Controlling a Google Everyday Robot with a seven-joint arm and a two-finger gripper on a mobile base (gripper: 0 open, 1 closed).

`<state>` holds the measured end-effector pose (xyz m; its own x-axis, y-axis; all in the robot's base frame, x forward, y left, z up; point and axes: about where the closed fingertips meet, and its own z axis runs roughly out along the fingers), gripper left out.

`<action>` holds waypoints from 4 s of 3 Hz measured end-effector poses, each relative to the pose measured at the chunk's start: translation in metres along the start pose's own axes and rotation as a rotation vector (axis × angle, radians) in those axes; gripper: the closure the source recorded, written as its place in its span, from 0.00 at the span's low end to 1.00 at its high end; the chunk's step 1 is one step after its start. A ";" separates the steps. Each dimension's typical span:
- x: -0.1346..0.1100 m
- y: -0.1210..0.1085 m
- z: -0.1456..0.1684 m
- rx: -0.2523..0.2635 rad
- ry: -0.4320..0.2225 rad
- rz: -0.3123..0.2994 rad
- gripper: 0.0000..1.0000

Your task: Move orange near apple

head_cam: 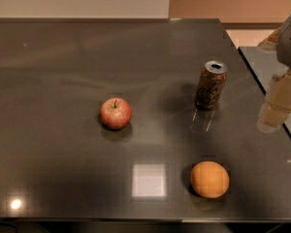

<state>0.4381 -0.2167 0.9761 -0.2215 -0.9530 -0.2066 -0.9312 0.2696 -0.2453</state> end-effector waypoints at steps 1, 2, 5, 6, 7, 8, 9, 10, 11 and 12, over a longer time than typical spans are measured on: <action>0.000 0.000 0.000 0.000 0.000 0.000 0.00; 0.000 0.000 0.001 -0.011 -0.002 -0.020 0.00; 0.014 0.064 0.030 -0.166 -0.127 -0.167 0.00; 0.007 0.092 0.042 -0.196 -0.218 -0.209 0.00; 0.000 0.114 0.053 -0.238 -0.301 -0.212 0.00; -0.005 0.132 0.063 -0.274 -0.370 -0.219 0.00; -0.011 0.144 0.074 -0.298 -0.428 -0.234 0.00; -0.018 0.150 0.084 -0.318 -0.460 -0.248 0.00; -0.023 0.153 0.095 -0.337 -0.472 -0.253 0.16; -0.026 0.153 0.101 -0.348 -0.475 -0.248 0.39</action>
Offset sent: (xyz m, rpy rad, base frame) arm -0.0007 -0.0022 -0.0076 -0.0038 0.0420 0.0527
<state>0.3312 -0.1363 0.8482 0.0908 -0.7944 -0.6005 -0.9955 -0.0879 -0.0342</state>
